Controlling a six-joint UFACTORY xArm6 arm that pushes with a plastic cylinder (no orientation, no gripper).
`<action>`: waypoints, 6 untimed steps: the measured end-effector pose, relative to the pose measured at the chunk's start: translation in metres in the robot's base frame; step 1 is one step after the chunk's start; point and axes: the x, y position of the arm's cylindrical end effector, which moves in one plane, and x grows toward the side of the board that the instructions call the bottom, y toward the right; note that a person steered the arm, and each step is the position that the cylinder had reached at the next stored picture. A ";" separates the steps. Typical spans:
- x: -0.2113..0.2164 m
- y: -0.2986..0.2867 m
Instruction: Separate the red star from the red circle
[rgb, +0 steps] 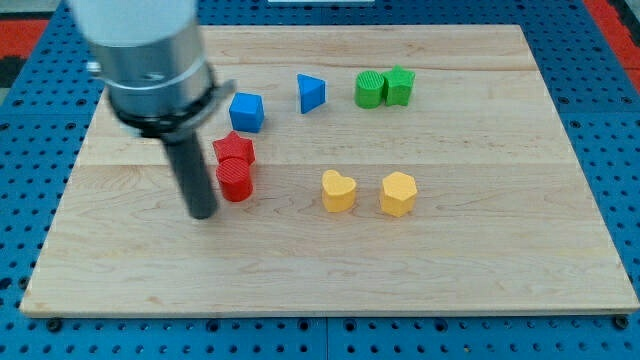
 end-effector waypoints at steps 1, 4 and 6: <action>-0.031 -0.035; -0.050 0.022; -0.047 0.029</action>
